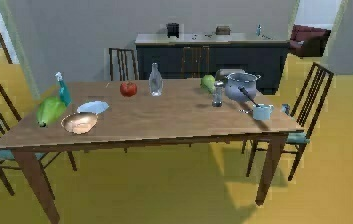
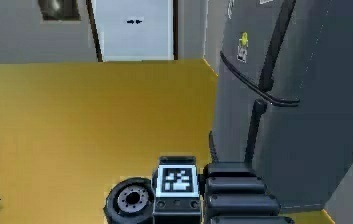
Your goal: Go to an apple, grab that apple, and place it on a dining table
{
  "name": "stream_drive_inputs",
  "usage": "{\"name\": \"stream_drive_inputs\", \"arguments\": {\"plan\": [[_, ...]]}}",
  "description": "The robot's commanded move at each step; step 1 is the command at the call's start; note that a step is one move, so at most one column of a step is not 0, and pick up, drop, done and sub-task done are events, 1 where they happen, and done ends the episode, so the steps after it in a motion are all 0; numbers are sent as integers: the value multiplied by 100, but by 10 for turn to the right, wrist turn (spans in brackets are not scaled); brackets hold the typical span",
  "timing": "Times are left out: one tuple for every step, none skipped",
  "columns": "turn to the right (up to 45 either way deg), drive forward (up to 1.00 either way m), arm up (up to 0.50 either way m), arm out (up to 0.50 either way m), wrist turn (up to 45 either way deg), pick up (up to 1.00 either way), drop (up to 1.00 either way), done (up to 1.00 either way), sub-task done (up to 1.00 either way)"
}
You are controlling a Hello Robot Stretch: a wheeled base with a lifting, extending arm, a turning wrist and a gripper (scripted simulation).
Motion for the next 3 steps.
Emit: {"name": "stream_drive_inputs", "arguments": {"plan": [[0, 35, 0, 0, 0, 0, 0, 0, 0], [-450, 0, 0, 0, 0, 0, 0, 0, 0], [-450, 0, 0, 0, 0, 0, 0, 0, 0]]}}
